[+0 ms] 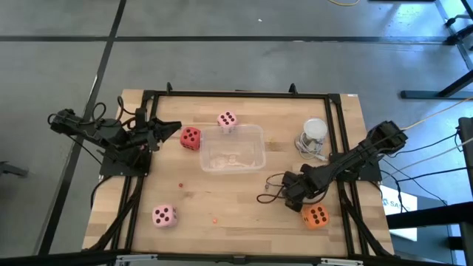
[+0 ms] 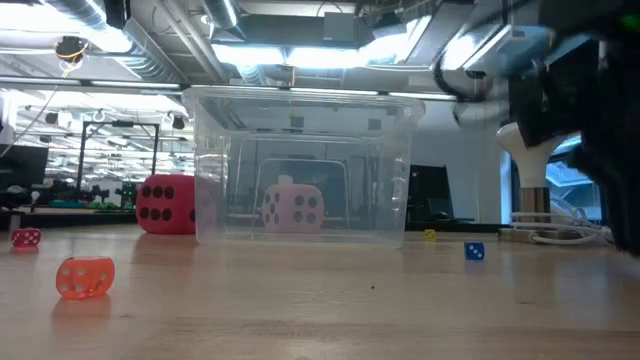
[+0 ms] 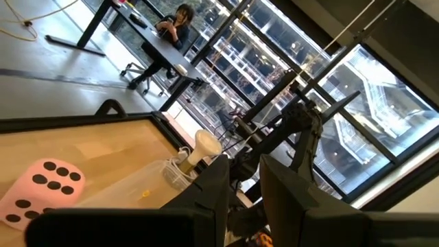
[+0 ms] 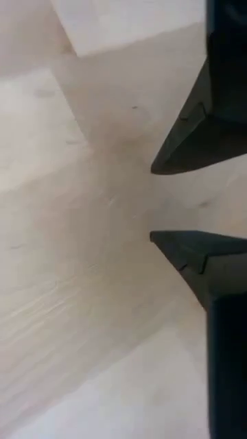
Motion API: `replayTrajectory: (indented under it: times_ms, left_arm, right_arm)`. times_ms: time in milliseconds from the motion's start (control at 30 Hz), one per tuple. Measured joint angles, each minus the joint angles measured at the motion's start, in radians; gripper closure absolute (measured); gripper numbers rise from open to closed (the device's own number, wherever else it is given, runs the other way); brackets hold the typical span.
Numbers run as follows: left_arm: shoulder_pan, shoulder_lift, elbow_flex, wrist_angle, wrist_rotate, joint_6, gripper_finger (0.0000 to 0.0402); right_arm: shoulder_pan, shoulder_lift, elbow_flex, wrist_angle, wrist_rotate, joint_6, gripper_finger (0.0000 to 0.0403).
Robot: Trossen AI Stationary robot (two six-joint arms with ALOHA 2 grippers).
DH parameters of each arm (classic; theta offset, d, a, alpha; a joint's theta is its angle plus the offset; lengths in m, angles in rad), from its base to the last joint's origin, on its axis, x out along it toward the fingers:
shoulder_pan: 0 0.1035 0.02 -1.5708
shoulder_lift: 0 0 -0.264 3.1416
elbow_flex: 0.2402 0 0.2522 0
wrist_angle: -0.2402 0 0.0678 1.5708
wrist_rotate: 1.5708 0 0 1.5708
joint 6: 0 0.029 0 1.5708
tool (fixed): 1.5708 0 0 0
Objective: Pick & Place Dice
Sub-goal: Put the bottom small blue dice into the transparent bin
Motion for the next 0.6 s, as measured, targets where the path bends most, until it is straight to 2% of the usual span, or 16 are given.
replayTrajectory:
  times_ms: [233, 333, 433, 600]
  left_arm:
    - [0.000, 0.000, 0.000, 0.000, 0.017, 0.012, 0.0325]
    - [0.000, 0.000, 0.000, 0.000, 0.016, 0.026, 0.0325]
    - [0.000, 0.000, 0.000, 0.000, 0.017, 0.035, 0.0325]
    - [0.000, 0.008, 0.000, 0.000, 0.054, 0.053, 0.0325]
  right_arm:
    - [0.001, -0.158, 0.001, -0.090, 0.006, 0.076, 0.0239]
    - [0.001, -0.211, 0.002, -0.063, 0.050, 0.069, 0.0239]
    - [-0.013, -0.206, 0.003, 0.044, 0.057, -0.014, 0.0239]
    - [-0.046, -0.115, 0.004, 0.227, 0.075, -0.207, 0.0239]
